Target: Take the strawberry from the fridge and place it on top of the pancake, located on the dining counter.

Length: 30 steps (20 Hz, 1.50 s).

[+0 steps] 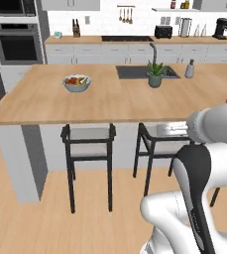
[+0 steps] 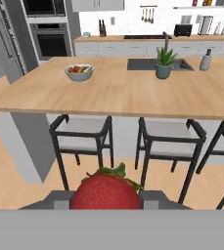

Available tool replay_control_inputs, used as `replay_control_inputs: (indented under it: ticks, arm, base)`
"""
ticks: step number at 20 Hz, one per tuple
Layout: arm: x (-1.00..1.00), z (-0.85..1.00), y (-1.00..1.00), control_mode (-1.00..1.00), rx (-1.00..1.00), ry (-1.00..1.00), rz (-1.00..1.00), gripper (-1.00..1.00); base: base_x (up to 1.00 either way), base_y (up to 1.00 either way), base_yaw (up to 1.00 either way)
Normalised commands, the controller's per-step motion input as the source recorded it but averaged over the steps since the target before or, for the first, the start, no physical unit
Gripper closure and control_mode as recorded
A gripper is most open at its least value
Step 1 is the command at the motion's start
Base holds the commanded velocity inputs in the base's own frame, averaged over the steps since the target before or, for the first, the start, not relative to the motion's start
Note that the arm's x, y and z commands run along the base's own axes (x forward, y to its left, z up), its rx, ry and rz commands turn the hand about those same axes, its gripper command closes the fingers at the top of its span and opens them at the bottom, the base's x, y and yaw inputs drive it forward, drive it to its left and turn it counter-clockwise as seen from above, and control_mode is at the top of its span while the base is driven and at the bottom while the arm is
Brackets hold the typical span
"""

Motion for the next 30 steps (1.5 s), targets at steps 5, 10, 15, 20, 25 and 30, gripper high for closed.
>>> replay_control_inputs:
  ticks: [5,10,15,20,25,30]
  arm:
    - [0.00,0.00,0.00,1.00,0.00,0.00,0.00,1.00]
    - [0.00,0.00,0.00,1.00,0.00,0.00,0.00,1.00]
    - [0.00,0.00,0.00,1.00,0.00,0.00,0.00,1.00]
    - [0.00,0.00,0.00,1.00,0.00,0.00,0.00,1.00]
    - [0.00,0.00,0.00,1.00,0.00,0.00,0.00,1.00]
    - [0.00,0.00,0.00,1.00,0.00,0.00,0.00,1.00]
  base:
    - [0.00,-1.00,0.03]
    - [0.01,-1.00,0.00]
    - [0.23,-1.00,-0.21]
    - [0.50,-0.83,-0.42]
    - [0.60,-0.21,-0.34]
    - [0.88,-0.26,0.09]
